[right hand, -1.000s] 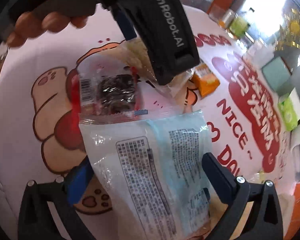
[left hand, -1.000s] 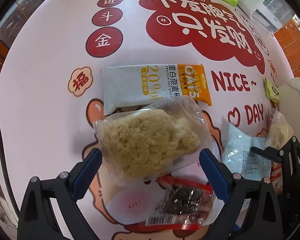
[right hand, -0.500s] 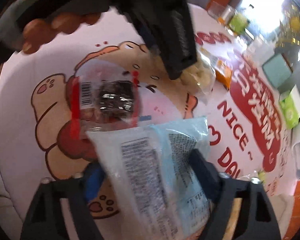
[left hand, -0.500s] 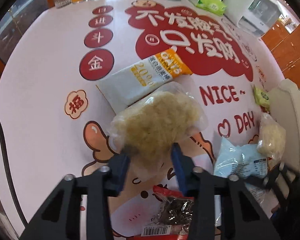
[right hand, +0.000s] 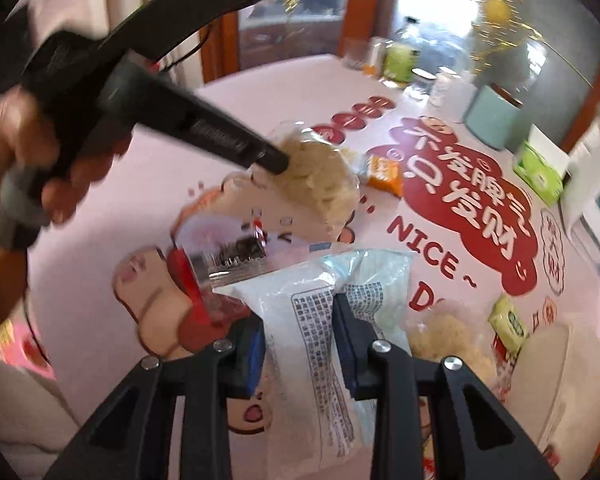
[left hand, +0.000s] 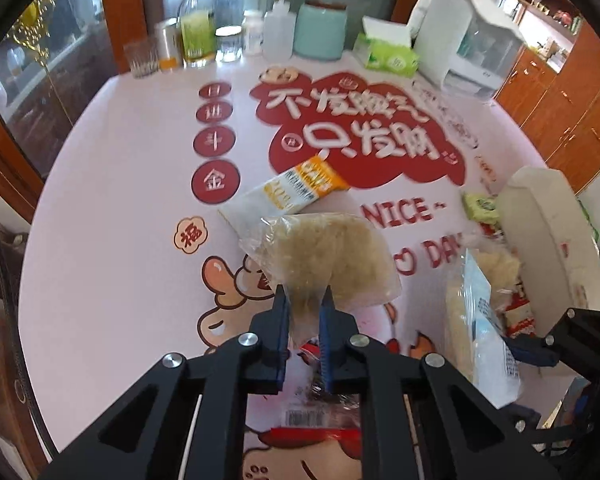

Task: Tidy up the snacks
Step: 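Carry both bags into the white tray and open both grippers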

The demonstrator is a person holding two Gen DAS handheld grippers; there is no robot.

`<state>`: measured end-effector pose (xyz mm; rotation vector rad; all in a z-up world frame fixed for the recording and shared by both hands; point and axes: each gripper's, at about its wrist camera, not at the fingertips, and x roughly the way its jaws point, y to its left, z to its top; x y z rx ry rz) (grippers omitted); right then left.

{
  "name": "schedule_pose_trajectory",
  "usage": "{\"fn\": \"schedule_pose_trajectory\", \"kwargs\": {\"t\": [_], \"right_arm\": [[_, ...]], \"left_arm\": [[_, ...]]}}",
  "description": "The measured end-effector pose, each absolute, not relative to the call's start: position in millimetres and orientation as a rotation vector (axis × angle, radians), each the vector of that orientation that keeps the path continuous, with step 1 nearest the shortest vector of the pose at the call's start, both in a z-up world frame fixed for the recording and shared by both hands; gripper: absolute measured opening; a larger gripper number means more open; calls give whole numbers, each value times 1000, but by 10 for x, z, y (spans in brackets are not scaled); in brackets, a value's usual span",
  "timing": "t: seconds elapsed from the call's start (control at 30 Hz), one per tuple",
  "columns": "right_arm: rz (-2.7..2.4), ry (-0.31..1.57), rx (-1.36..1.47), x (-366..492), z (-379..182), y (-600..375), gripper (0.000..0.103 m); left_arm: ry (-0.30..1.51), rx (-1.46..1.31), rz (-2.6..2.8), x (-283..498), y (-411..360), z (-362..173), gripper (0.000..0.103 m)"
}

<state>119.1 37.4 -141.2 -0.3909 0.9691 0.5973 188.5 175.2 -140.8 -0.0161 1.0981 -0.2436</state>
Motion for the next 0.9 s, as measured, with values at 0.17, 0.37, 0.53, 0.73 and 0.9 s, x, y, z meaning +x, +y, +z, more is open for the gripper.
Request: {"fn": "schedule_pose_trajectory", "kwargs": {"t": [0.17,0.37,0.53,0.73,0.9], "right_arm": [[540,900,-273,1057,-1058,172,30],[427,761,-137,856,-433,-283,30],[293,649,-79,653,-17,-724,30],[112,584,2,386,190,-1341,30],[-3,604,71,172,161,-1850,31]], "left_arm": [[1018,11,-286,1639,1555,-947,10],[885,31,-367,1364,1103,-302,10],[807,67,-432,1195,614,70,10],[753,131,-515,1003,-157,321,10],[752,198,-558,883,-791,305,10]]}}
